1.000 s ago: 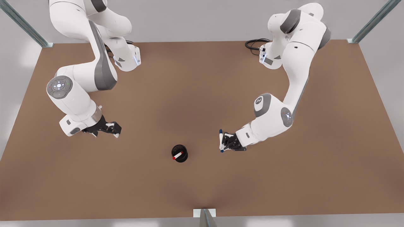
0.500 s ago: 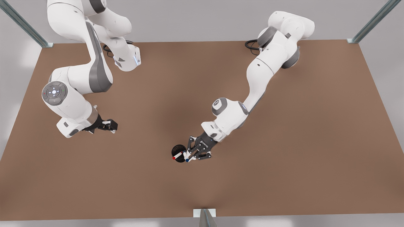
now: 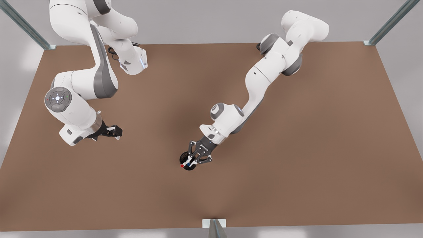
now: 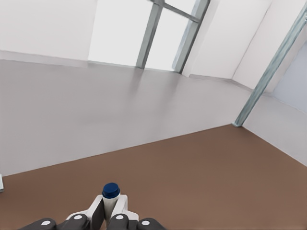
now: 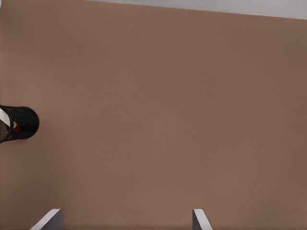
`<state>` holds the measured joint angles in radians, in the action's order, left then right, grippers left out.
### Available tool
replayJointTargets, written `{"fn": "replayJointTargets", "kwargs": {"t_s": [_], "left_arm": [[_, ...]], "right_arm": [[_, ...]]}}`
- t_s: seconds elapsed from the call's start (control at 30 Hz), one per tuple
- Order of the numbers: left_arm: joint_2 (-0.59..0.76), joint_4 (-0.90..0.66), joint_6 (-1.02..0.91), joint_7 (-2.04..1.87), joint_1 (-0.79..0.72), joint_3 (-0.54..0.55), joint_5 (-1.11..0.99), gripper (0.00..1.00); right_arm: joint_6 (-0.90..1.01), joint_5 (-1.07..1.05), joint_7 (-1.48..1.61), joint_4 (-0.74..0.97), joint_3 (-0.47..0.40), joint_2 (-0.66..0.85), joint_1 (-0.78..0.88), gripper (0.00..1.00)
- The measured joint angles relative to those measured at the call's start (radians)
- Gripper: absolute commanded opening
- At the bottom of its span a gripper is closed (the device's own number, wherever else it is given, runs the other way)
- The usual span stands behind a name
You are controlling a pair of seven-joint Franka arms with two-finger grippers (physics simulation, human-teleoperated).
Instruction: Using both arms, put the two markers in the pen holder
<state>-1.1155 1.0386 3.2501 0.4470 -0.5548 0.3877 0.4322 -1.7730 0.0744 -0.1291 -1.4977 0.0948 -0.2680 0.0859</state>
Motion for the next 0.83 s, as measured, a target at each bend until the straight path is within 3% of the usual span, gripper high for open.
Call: {"fn": "replayJointTargets", "kwargs": {"t_s": [0.03, 0.2, 0.27, 0.3, 0.37, 0.57, 0.6, 0.7, 0.83], "left_arm": [[-0.001, 0.000, 0.003, 0.002, -0.004, -0.002, -0.001, 1.00], [-0.001, 0.000, 0.016, 0.009, -0.006, -0.006, -0.003, 1.00], [0.061, 0.003, -0.034, 0.007, 0.048, -0.002, -0.003, 1.00], [0.145, 0.007, -0.129, -0.001, 0.104, -0.049, -0.005, 1.00], [0.313, 0.010, -0.409, -0.023, 0.177, -0.243, -0.018, 1.00], [0.588, 0.011, -1.245, -0.098, 0.303, -0.606, -0.160, 1.00], [0.617, 0.012, -1.339, -0.113, 0.295, -0.617, -0.200, 1.00], [0.793, 0.196, -1.510, -0.162, 0.452, -0.414, -0.312, 1.00], [0.852, 0.267, -1.621, -0.219, 0.485, -0.357, -0.391, 1.00]], "right_arm": [[0.000, 0.000, 0.002, 0.000, -0.001, 0.000, 0.000, 1.00], [0.000, 0.000, 0.012, 0.000, -0.001, 0.000, 0.000, 1.00], [0.000, 0.000, 0.015, 0.000, -0.001, 0.000, 0.000, 1.00], [0.000, 0.000, 0.016, 0.000, -0.001, 0.000, 0.000, 1.00], [-0.001, 0.000, 0.019, 0.000, -0.001, 0.000, 0.000, 1.00], [-0.001, 0.001, 0.025, 0.000, -0.001, 0.000, 0.000, 1.00], [-0.001, 0.001, 0.025, 0.000, -0.001, 0.000, 0.000, 1.00], [-0.001, 0.002, 0.027, 0.000, -0.001, 0.000, 0.000, 1.00], [-0.001, 0.003, 0.028, 0.000, -0.001, -0.001, 0.000, 1.00]]}}
